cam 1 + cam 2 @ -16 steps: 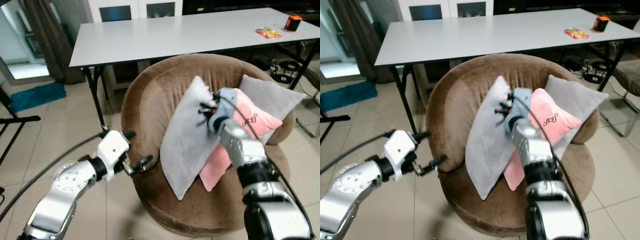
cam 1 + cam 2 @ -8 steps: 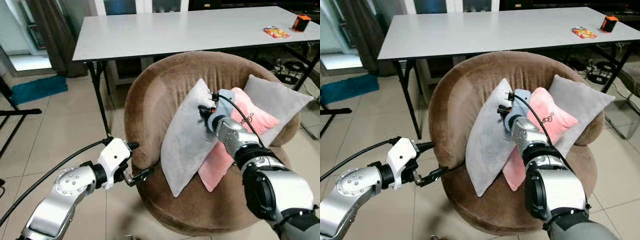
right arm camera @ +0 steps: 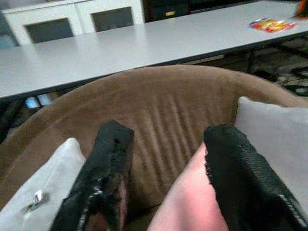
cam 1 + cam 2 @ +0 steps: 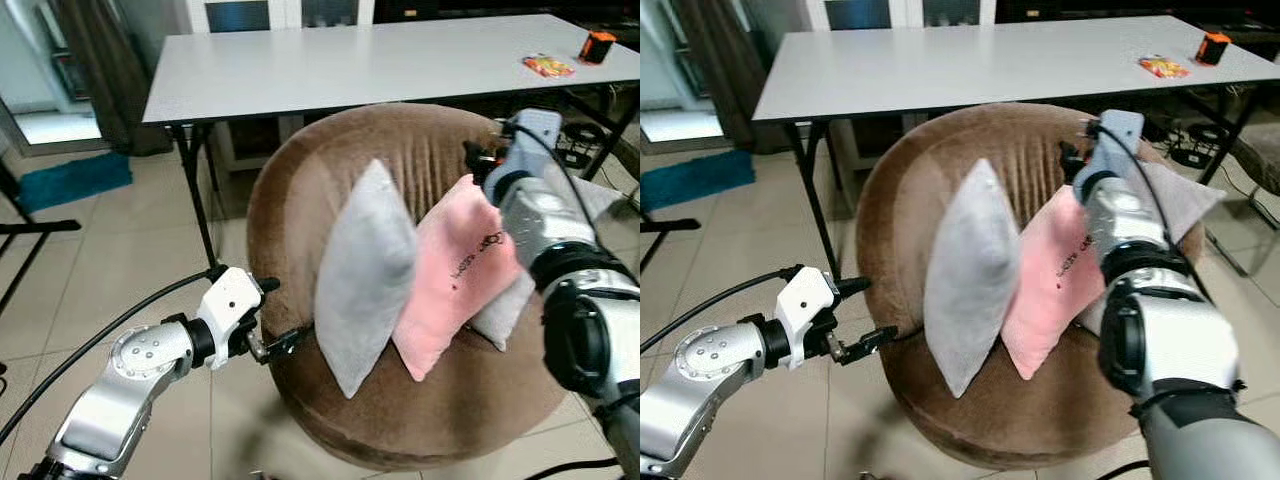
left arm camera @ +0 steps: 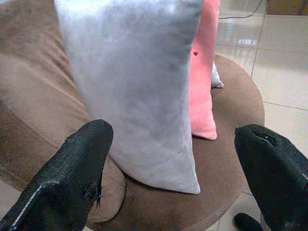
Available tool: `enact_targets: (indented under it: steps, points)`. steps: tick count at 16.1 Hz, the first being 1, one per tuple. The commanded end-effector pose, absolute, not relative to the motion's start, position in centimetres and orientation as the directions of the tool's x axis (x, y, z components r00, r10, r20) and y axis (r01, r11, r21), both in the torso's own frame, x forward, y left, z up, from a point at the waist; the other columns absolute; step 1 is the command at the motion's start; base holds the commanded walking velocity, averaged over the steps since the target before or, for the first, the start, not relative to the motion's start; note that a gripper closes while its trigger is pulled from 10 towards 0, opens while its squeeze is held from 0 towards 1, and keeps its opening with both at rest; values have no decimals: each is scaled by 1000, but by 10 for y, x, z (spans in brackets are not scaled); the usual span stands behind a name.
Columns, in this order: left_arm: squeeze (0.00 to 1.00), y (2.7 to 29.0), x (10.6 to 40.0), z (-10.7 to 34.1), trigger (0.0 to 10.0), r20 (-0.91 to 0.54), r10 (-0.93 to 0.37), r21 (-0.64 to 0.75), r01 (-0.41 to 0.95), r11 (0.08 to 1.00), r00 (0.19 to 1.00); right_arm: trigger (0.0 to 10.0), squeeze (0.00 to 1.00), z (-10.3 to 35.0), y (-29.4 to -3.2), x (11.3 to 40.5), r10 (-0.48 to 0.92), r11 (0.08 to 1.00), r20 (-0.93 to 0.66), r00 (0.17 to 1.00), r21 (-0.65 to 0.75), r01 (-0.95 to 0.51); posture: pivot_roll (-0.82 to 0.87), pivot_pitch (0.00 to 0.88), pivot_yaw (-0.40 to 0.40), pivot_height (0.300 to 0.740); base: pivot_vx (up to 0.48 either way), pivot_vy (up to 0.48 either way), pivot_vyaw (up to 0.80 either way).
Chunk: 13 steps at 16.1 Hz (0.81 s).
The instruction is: Move the pillow to the sofa from floor
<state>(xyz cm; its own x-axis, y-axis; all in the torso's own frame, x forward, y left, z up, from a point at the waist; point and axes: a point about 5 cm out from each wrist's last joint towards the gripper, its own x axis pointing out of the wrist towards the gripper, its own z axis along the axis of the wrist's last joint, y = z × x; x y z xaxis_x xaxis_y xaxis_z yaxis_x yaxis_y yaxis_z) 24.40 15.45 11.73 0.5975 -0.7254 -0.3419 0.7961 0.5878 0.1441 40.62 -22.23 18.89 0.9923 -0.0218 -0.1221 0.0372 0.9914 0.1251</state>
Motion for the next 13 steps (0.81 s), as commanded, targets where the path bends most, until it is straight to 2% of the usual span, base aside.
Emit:
enact_targets:
  steps: [1,4,5,6,7,9,10,11,12,13]
  points:
    - [0,158,248,119,10000,-337,-703,163,775,611,626,10000,1000,188,-226,404,31,986,-114,993,165,-12,-52,0,37,740,0,0,0]
    - [0,167,259,116,10000,-338,-595,210,675,708,729,10000,1000,192,-239,399,53,984,-25,998,172,-48,-82,0,58,740,0,0,0]
    - [0,173,267,117,10000,-300,-503,246,575,780,810,10000,0,189,-244,389,48,978,44,998,199,-56,-109,0,76,740,0,0,0]
    - [0,174,269,119,10000,-278,-478,253,544,800,833,10000,0,187,-244,383,47,979,63,997,193,-58,-116,0,81,740,0,0,-738]
    - [0,176,272,127,10000,-201,-427,272,469,840,881,10000,0,181,-241,358,39,981,88,995,188,-55,-136,0,93,740,0,0,-781]
    - [0,174,268,139,10000,-104,-387,264,401,877,916,10000,0,168,-235,321,-13,988,74,997,152,2,-145,0,94,740,0,0,-781]
    - [0,174,267,140,10000,-91,-374,259,385,886,923,10000,0,166,-234,314,-22,989,72,997,147,11,-147,0,91,740,0,0,-781]
    - [0,175,265,143,10000,-65,-335,260,340,904,940,10000,0,158,-226,291,-56,990,58,997,133,48,-151,0,89,740,0,0,-781]
    - [0,175,262,146,10000,-54,-313,274,315,908,948,10000,0,150,-216,268,-92,980,20,996,179,87,-156,0,87,740,0,0,-781]
    - [0,174,261,146,10000,-51,-314,288,315,904,948,10000,0,143,-210,261,-107,976,-9,994,191,107,-156,0,87,740,0,0,-781]
